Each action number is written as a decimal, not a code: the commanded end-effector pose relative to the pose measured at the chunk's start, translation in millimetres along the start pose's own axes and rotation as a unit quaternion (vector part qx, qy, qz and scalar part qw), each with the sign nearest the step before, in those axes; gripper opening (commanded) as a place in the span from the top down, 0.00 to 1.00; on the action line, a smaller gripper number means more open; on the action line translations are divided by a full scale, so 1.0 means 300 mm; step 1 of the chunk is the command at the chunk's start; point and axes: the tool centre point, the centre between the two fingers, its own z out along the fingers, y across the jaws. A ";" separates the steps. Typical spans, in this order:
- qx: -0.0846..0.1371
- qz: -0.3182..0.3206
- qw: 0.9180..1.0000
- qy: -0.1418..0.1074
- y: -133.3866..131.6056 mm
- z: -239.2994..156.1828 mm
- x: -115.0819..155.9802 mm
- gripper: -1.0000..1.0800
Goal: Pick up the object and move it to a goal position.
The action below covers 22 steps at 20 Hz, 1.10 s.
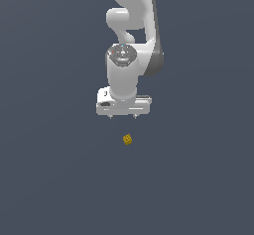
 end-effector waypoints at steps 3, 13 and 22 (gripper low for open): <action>-0.001 -0.002 1.000 0.001 0.001 -0.002 0.002 0.04; -0.010 -0.024 1.000 0.014 0.013 -0.039 0.030 0.04; -0.009 -0.050 0.999 0.015 -0.001 0.011 0.051 0.04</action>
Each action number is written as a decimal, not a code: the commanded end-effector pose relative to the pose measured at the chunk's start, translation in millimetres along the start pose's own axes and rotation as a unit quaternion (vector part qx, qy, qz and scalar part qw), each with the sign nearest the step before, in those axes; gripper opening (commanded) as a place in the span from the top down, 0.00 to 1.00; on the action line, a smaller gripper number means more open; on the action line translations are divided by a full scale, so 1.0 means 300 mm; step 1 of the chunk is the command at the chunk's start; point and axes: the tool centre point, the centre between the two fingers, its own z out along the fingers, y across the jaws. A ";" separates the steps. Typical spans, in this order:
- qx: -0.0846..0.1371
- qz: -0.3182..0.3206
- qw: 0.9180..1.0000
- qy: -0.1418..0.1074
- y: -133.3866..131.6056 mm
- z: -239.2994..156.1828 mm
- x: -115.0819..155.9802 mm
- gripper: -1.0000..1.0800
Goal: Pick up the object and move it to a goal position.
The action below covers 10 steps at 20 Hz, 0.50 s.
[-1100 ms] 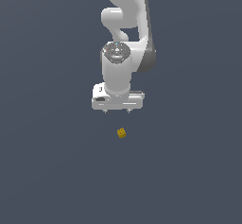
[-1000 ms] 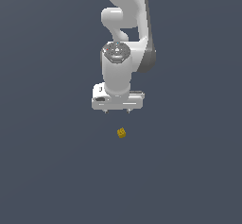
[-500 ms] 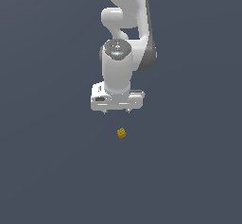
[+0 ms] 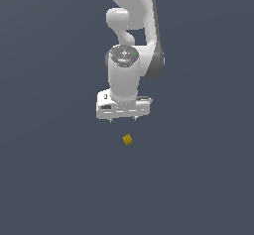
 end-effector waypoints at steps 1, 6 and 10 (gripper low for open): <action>0.001 -0.015 1.000 0.001 -0.007 0.028 0.011 0.04; 0.004 -0.062 0.998 0.004 -0.031 0.114 0.045 0.04; 0.009 -0.104 0.995 0.008 -0.055 0.193 0.072 0.04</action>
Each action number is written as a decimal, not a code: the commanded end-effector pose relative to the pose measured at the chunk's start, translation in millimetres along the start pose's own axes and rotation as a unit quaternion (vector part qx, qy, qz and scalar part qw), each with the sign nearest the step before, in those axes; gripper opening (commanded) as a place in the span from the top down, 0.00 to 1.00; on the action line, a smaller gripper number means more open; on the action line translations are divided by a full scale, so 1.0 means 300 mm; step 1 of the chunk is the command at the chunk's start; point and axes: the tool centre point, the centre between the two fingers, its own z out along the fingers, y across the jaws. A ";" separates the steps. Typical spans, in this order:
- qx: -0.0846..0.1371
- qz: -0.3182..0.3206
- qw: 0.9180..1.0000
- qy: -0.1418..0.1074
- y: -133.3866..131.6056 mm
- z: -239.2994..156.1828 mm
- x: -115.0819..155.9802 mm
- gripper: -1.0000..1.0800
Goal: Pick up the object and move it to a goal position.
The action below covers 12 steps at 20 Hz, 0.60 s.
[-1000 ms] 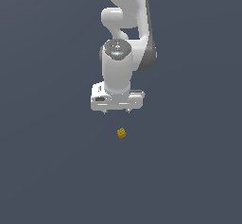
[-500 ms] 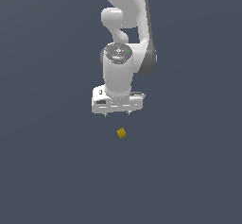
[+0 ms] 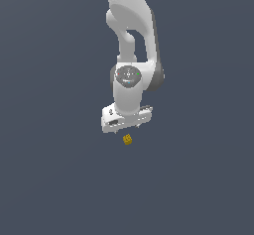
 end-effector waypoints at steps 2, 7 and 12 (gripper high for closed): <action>0.004 -0.032 0.999 0.003 -0.014 0.060 0.021 0.04; 0.007 -0.057 0.998 0.007 -0.027 0.111 0.038 0.04; 0.008 -0.061 0.998 0.006 -0.030 0.121 0.039 0.04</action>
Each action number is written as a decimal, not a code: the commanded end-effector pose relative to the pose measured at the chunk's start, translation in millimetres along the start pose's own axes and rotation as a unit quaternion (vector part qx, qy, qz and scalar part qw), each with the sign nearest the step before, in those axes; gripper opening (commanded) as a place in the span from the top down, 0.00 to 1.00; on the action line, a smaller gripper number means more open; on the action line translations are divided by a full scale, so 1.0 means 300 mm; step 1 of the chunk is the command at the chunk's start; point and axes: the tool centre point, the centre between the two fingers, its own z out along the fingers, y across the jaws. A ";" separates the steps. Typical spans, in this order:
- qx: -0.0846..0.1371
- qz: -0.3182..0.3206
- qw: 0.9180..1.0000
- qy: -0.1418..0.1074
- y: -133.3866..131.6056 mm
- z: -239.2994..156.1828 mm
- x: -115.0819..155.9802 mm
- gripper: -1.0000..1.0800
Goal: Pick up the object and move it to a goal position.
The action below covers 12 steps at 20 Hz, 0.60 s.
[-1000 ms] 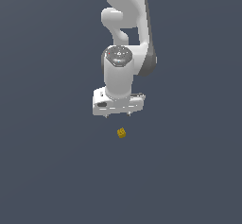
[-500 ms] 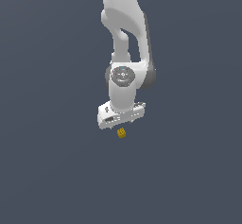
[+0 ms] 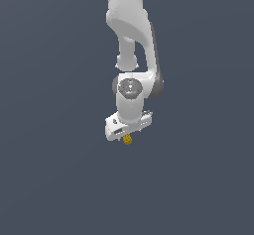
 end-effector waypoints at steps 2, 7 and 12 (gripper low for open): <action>0.000 0.000 1.000 0.000 0.001 0.004 0.000 0.04; 0.000 -0.001 1.000 0.001 -0.001 0.062 0.000 0.04; 0.000 -0.002 1.000 0.001 -0.002 0.147 -0.001 0.04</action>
